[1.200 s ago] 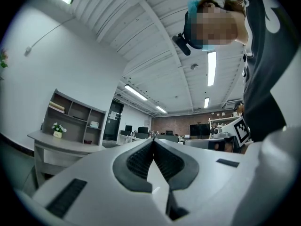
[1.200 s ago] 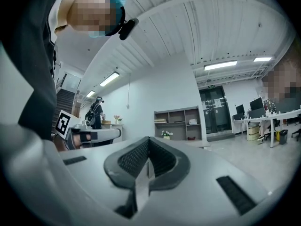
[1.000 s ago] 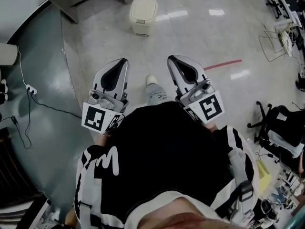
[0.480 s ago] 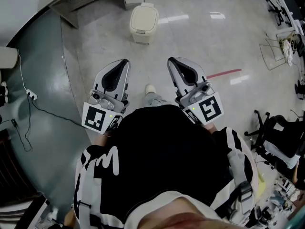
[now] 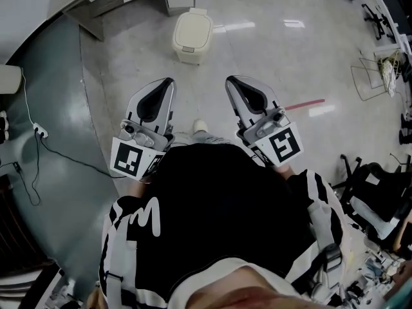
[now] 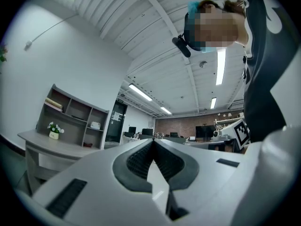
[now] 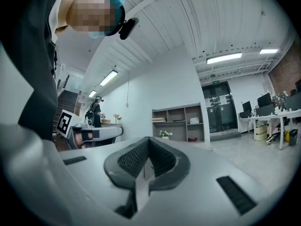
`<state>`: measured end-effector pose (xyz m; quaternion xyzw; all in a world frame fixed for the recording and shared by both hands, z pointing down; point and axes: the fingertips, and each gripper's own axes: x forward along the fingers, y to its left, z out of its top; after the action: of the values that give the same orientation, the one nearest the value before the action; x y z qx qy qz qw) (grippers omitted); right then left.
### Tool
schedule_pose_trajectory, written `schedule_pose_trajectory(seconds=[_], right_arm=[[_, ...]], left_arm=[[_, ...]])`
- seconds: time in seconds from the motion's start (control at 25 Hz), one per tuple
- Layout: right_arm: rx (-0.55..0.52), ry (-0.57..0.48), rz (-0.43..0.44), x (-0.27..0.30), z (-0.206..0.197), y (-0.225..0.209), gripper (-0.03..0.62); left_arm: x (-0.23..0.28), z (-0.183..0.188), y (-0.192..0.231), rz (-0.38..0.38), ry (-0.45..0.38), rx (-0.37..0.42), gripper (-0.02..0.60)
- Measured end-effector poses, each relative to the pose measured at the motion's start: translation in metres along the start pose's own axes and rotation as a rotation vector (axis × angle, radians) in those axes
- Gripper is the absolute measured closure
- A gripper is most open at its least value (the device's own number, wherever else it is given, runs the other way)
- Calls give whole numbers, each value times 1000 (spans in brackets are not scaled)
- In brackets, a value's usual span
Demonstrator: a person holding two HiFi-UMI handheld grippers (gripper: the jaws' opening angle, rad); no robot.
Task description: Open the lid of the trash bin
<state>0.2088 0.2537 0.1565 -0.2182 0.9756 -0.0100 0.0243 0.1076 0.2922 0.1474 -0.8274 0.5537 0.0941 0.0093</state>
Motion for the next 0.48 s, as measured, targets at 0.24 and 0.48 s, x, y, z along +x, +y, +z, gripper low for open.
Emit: schedule_pose_trajectory(seconds=[0.24,0.48], right_arm=[[19,4,-11,11,0,0,585],[31,13,-9,11,-7,-4,585]], left_arm=[[7,-1,8,-24,22,-22,580],[12,-3,10,-24,15,-24,580]])
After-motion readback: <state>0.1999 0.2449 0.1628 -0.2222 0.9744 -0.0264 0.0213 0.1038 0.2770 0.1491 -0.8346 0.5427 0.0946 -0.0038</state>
